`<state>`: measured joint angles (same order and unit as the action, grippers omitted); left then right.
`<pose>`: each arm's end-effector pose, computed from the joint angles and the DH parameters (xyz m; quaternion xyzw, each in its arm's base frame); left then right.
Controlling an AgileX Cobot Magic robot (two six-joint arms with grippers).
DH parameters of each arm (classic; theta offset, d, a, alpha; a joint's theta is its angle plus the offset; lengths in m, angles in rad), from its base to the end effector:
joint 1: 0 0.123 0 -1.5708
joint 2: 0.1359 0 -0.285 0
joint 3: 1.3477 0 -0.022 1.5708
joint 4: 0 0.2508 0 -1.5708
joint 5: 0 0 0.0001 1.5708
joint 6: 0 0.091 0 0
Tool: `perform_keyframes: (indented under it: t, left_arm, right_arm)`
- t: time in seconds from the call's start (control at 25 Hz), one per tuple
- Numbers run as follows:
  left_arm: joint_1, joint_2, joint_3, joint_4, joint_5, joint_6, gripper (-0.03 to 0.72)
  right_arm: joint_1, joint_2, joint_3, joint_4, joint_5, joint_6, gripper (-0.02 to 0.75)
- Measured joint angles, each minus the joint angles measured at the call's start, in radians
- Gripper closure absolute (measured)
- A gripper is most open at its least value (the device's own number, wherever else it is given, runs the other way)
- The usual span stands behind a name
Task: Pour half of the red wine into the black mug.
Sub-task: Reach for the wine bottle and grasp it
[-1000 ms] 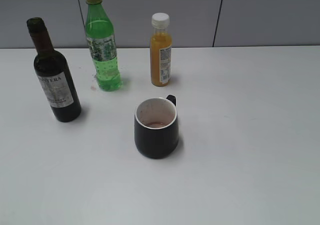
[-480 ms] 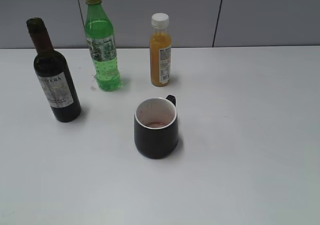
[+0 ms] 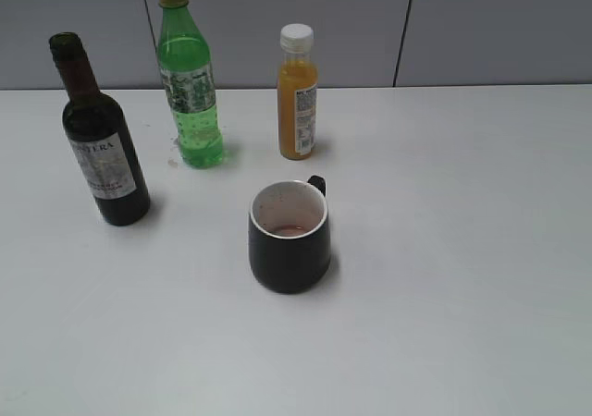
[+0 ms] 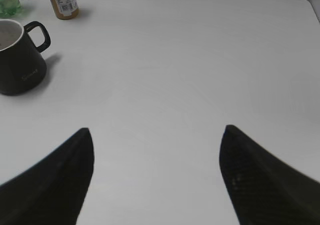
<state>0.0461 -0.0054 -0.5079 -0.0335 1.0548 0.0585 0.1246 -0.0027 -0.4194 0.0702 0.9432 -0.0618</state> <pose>-0.0063 -0.0029 0.2800 0.0060 0.8480 0.0110 0.5298 0.0075 0.0061 0.2641 -0.0763 0.8388 0.0519 0.5366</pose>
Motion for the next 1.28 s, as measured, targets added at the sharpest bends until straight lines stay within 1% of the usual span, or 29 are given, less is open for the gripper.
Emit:
perform_keyframes:
  t: [0.08, 0.16, 0.2, 0.24, 0.32, 0.36, 0.4, 0.48, 0.64, 0.84, 1.12, 1.28]
  left_arm:
    - [0.000, 0.000, 0.000, 0.000, 0.000, 0.000, 0.454]
    - [0.000, 0.000, 0.000, -0.001, 0.000, 0.000, 0.421]
    - [0.000, 0.000, 0.000, -0.001, 0.000, 0.000, 0.381]
    - [0.000, 0.000, 0.000, -0.004, 0.000, 0.000, 0.319]
    - [-0.001, 0.000, 0.000, -0.012, 0.000, 0.000, 0.161]
    - [-0.001, 0.000, 0.000, -0.018, 0.000, 0.000, 0.094]
    - [-0.001, 0.000, 0.000, -0.021, 0.000, 0.000, 0.053]
    - [-0.001, 0.000, 0.000, -0.025, 0.000, 0.000, 0.017]
    - [-0.001, 0.000, -0.002, -0.035, -0.003, 0.019, 0.001]
    - [-0.001, 0.007, -0.019, -0.043, -0.055, 0.055, 0.019]
    - [-0.002, 0.078, -0.017, -0.067, -0.302, 0.062, 0.034]
    - [-0.002, 0.152, 0.035, -0.091, -0.494, 0.076, 0.045]
  right_arm:
    - [0.000, 0.000, 0.000, 0.000, 0.000, 0.000, 0.144]
    - [0.000, 0.000, 0.000, 0.000, 0.000, 0.000, 0.144]
    - [0.000, 0.000, 0.000, 0.000, 0.000, 0.000, 0.144]
    - [0.000, 0.000, 0.000, 0.000, 0.000, 0.000, 0.144]
    - [0.000, 0.000, 0.000, 0.000, 0.000, 0.000, 0.144]
    - [0.000, 0.000, 0.000, 0.000, 0.000, 0.001, 0.144]
    - [0.000, 0.000, 0.000, 0.000, 0.000, 0.002, 0.144]
    - [0.000, 0.000, 0.000, 0.000, 0.000, 0.002, 0.144]
    - [0.000, 0.000, 0.000, 0.000, 0.000, 0.001, 0.144]
    - [0.000, 0.000, 0.000, 0.000, 0.000, 0.001, 0.144]
    - [0.000, 0.000, 0.000, 0.000, 0.000, 0.001, 0.144]
    - [0.000, 0.000, 0.000, 0.000, 0.000, 0.001, 0.145]
